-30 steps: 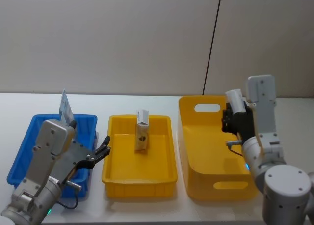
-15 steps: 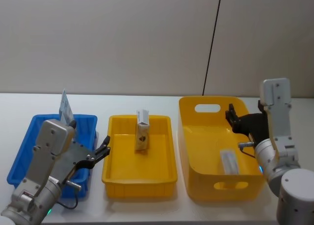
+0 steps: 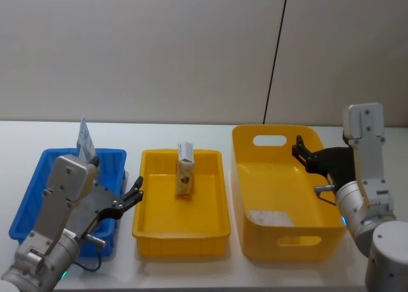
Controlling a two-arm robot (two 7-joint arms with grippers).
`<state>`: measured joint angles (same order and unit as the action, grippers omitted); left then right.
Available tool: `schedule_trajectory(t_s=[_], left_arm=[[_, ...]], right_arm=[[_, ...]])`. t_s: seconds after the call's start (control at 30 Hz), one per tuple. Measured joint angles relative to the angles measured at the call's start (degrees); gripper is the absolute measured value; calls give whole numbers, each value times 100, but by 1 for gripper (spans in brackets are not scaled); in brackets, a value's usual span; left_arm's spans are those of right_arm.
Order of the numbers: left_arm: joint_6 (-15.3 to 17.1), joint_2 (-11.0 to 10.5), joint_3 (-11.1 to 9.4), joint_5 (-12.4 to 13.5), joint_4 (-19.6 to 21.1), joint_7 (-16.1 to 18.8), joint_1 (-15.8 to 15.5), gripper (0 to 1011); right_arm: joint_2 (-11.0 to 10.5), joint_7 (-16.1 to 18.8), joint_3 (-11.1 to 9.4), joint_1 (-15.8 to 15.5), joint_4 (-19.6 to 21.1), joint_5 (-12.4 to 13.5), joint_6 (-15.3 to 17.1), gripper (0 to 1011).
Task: Bimanual collaborative sorting of washing and personal care products
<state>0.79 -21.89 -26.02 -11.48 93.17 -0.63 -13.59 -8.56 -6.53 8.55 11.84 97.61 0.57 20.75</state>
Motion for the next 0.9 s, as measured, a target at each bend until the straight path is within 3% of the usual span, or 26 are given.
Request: schedule_trajectory(t_s=[0.53,0.9], left_arm=[[65,90,99,-20,-19,84,-13,1001],[409,302,268,-101,-213,250,-197,1001]], right_arm=[[-17,45,-32,-13,0,12,-46,1002],[-22,57,-38,-19,0,17,-57,1002]])
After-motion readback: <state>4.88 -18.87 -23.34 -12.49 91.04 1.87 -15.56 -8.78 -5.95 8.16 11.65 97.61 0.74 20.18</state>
